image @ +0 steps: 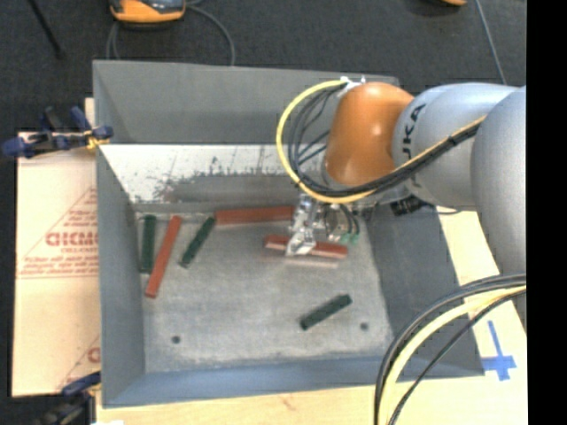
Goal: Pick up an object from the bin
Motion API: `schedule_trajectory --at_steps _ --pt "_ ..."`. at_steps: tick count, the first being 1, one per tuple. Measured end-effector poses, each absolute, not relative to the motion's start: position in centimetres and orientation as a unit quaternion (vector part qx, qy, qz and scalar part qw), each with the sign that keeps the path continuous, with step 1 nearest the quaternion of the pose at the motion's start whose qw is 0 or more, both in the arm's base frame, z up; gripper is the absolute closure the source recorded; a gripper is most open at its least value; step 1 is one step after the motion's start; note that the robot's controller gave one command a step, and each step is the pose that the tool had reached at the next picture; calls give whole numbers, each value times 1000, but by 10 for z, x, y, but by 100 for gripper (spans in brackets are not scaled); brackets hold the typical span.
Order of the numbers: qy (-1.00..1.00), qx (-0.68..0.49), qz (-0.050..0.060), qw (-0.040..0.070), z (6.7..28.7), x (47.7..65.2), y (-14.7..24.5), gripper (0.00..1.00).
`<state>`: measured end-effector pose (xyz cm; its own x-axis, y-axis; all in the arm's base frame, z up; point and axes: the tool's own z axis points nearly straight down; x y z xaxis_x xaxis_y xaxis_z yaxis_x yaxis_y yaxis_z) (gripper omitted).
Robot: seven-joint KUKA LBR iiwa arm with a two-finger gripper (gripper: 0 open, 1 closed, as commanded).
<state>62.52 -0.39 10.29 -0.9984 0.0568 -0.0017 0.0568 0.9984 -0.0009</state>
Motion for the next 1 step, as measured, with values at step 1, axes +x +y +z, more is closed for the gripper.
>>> schedule_trajectory --at_steps 1 --pt "999 32 0 1 141 625 7 100"
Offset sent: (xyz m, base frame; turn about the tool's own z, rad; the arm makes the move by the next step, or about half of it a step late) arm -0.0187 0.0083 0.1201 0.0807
